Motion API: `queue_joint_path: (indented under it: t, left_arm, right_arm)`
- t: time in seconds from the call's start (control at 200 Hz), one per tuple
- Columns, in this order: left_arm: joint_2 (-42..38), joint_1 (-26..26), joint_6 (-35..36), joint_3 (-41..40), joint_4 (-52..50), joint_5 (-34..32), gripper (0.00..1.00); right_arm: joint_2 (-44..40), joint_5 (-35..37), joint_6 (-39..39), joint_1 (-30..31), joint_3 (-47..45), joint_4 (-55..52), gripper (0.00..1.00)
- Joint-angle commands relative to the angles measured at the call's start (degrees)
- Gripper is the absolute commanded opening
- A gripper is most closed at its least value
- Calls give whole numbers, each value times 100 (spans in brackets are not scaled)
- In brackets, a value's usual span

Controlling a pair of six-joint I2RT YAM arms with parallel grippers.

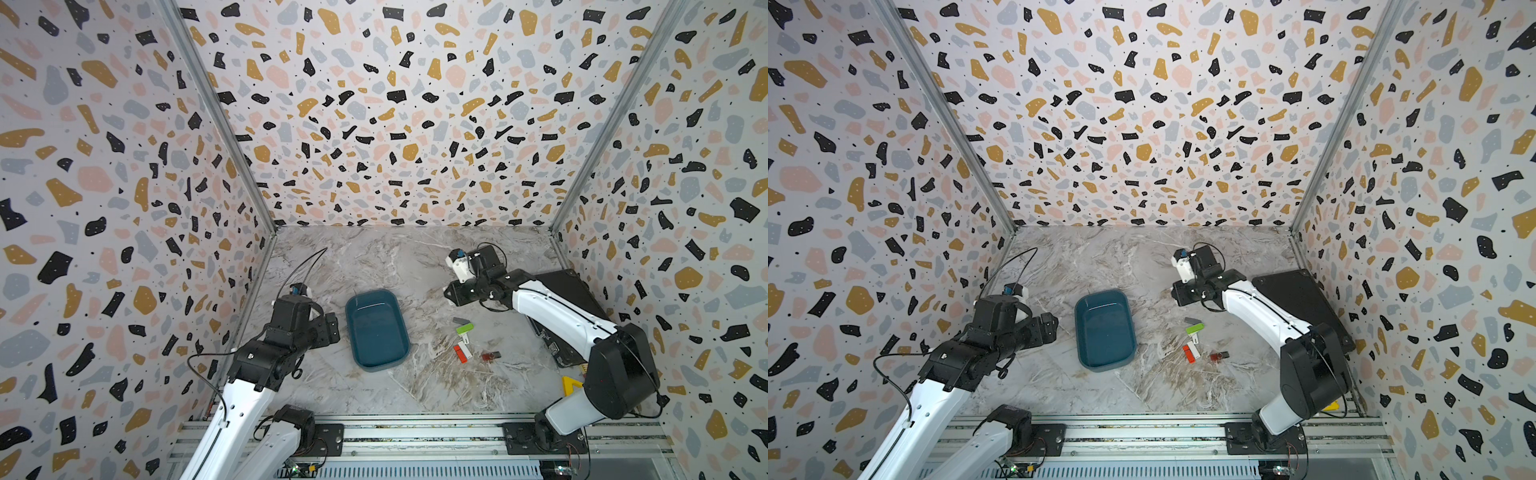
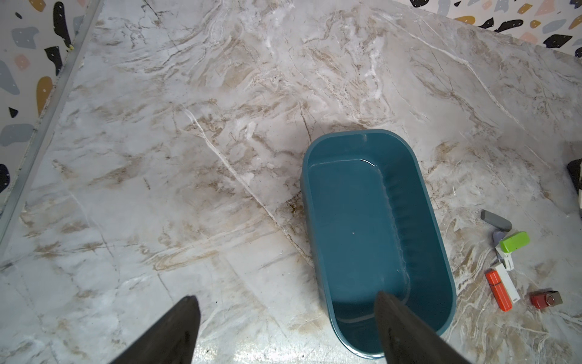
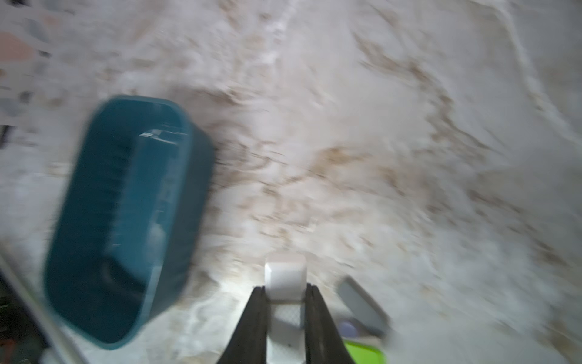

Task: Put the usb flash drive into the storage box
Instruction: Pick up the USB flash from the center of the board, then place the USB flash in the storage box.

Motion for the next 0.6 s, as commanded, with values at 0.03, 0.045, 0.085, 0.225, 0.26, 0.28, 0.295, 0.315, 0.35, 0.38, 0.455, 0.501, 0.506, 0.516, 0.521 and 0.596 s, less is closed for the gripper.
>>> queue_joint_path:
  t: [0.03,0.045,0.085,0.225,0.26,0.28,0.295,0.315,0.35,0.38,0.455,0.501,0.506,0.516,0.521,0.596]
  left_arm:
    - [-102,-19,-93,107,60,-227,91]
    - [-111,-20,-93,101,64,-231,91]
    - [-122,-20,-100,97,59,-264,92]
    - [-145,-20,-93,109,37,-236,92]
    - [-152,-19,-63,118,31,-204,92]
    - [-154,-20,-54,122,27,-177,92]
    - [-152,-18,-51,120,21,-165,92]
    - [-156,-13,-30,126,20,-141,92]
    - [-157,-20,2,118,28,-92,92]
    - [-146,-20,17,113,31,-68,92]
    - [-110,-20,38,118,30,-70,93]
    - [-79,-19,48,144,4,-80,93]
    - [-74,-15,48,144,-1,-81,93]
    - [-64,-23,48,150,-15,-83,94]
    - [-62,-22,48,151,-19,-82,94]
    - [-46,-36,74,172,-40,-98,96]
  right_arm:
    - [576,-587,1178,988,276,830,15]
    - [677,-542,1212,1092,357,841,15]
    - [928,-441,1291,1335,643,813,15]
    - [1841,41,1540,1904,1371,788,15]
    - [2041,161,1540,1995,1553,754,15]
    - [2160,207,1540,2031,1665,738,15]
    - [2253,243,1540,2057,1746,729,16]
    - [2350,292,1549,2090,1849,728,16]
    - [2592,353,1570,2119,2044,698,17]
    - [2785,378,1617,2129,2221,618,18]
    - [3211,467,1663,2123,2607,475,20]
    - [3330,509,1661,2127,2718,505,22]
    - [3339,509,1663,2129,2731,515,22]
    - [3353,513,1665,2123,2741,527,23]
    - [3359,515,1661,2127,2742,540,23]
    - [3383,547,1647,2126,2864,524,35]
